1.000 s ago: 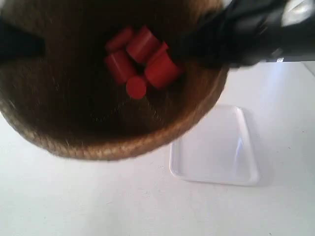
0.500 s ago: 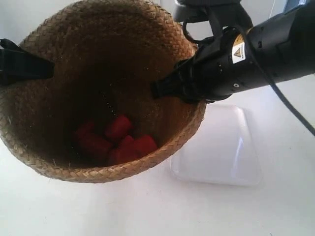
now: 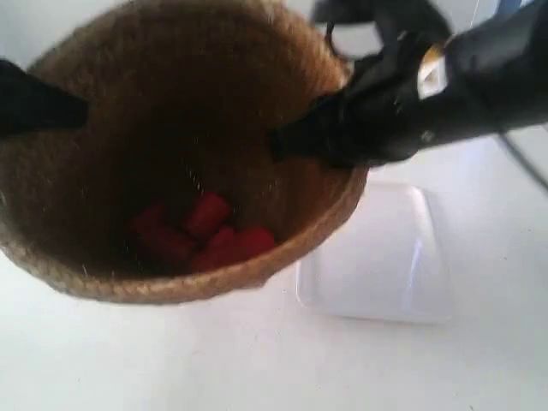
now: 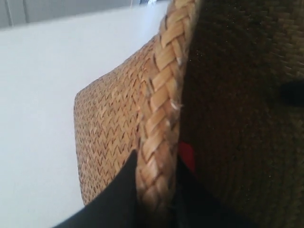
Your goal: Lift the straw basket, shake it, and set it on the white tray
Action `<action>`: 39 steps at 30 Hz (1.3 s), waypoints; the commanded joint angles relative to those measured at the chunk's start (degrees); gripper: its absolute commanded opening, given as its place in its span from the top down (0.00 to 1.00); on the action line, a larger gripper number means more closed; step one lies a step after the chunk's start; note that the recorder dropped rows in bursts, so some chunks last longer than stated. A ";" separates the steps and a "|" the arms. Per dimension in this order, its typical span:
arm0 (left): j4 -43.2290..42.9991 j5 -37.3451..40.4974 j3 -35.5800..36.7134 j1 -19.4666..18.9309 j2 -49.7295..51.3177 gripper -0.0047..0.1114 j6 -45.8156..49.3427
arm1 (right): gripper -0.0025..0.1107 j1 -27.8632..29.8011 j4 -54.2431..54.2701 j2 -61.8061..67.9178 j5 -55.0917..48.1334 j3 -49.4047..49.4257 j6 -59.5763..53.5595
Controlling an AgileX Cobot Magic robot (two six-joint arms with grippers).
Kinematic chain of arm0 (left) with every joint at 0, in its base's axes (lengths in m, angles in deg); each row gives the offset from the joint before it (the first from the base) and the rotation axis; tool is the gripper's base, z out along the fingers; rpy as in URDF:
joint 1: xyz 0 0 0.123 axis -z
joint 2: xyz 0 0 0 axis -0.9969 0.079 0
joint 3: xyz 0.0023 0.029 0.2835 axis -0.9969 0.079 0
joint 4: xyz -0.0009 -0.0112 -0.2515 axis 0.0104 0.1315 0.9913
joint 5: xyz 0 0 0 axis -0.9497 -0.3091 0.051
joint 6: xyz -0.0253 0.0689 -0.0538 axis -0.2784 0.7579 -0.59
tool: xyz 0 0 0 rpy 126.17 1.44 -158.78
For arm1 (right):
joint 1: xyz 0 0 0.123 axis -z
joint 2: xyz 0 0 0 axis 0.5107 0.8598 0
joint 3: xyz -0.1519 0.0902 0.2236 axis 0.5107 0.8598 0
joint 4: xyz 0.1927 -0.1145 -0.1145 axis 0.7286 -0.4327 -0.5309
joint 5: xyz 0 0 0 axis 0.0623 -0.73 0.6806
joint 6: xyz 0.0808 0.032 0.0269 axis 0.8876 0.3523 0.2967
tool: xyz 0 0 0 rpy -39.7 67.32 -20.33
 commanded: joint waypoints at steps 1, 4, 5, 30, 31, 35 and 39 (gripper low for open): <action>2.85 -3.24 2.00 0.57 -5.87 0.96 6.24 | 0.98 -1.19 -1.28 -8.39 13.98 5.51 -0.75; 0.34 -6.56 10.16 -0.75 -2.00 0.96 -5.01 | 0.98 1.95 -0.90 1.06 4.74 7.88 2.16; 1.99 -7.12 10.29 -0.43 -2.00 0.96 -2.74 | 0.98 1.23 1.09 1.50 4.89 7.45 0.57; 1.91 -6.69 8.37 -0.14 -1.77 0.96 0.73 | 0.98 0.70 1.29 5.16 4.22 6.43 -1.39; 1.91 -5.77 7.16 -0.14 -2.05 0.96 0.73 | 0.98 0.70 1.29 4.55 1.37 4.55 -1.62; 2.03 2.65 -3.46 -0.14 -5.07 0.96 -0.44 | 0.98 0.70 1.29 -1.44 -8.25 -6.25 -5.04; -0.25 4.93 -9.46 -0.14 -8.72 0.96 1.48 | 0.98 0.08 4.73 -9.62 -2.11 -8.27 -5.30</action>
